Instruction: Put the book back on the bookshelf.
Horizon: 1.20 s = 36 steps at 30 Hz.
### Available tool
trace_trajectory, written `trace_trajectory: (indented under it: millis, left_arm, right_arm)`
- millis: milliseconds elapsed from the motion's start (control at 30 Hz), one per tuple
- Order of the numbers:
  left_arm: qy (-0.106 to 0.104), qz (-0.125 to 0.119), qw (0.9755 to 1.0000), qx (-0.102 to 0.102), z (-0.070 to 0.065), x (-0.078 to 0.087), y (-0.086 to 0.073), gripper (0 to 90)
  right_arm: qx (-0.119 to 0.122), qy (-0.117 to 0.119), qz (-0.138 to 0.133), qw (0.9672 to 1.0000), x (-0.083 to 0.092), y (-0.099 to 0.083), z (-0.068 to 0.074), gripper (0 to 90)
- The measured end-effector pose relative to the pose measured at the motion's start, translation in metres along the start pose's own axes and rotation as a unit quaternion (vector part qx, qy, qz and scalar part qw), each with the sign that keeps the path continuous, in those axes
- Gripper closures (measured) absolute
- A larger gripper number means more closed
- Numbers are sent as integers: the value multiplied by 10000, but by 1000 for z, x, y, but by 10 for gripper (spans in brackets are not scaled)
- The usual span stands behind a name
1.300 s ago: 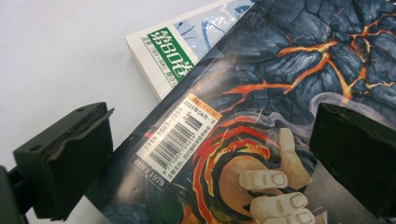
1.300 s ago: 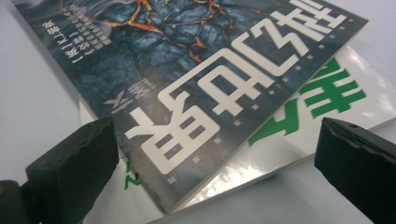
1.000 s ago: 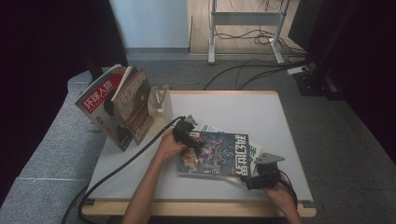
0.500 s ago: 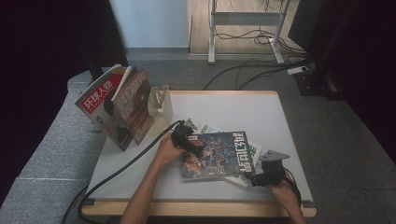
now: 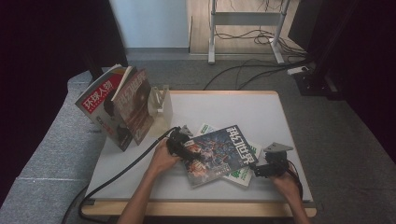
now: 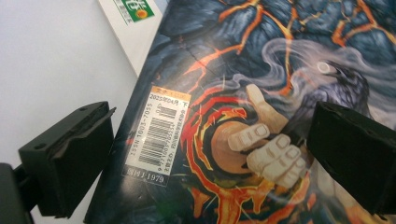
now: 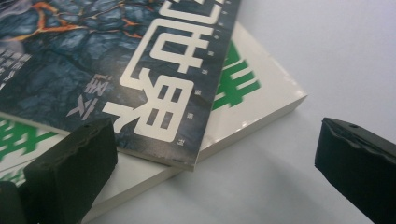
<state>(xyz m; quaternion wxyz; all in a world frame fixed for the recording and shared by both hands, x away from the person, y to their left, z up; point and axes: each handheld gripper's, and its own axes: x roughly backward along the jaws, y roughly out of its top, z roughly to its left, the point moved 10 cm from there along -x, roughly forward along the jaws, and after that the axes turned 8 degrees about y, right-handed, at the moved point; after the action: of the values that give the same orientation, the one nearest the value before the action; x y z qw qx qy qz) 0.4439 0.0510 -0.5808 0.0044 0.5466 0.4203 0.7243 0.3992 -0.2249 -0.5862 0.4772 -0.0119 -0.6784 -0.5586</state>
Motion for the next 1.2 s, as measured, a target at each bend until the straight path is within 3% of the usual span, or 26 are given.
trace_trajectory:
  millis: [733, 1200]
  left_arm:
    - [-8, 2, 10000, 8, -27, 22, -28, 0]
    - [-118, 29, 9998, -184, -54, 33, -40, 0]
  right_arm:
    - [-196, -373, 39, 9991, -24, 27, -39, 0]
    - [-389, -584, 26, 9975, -43, 46, -59, 0]
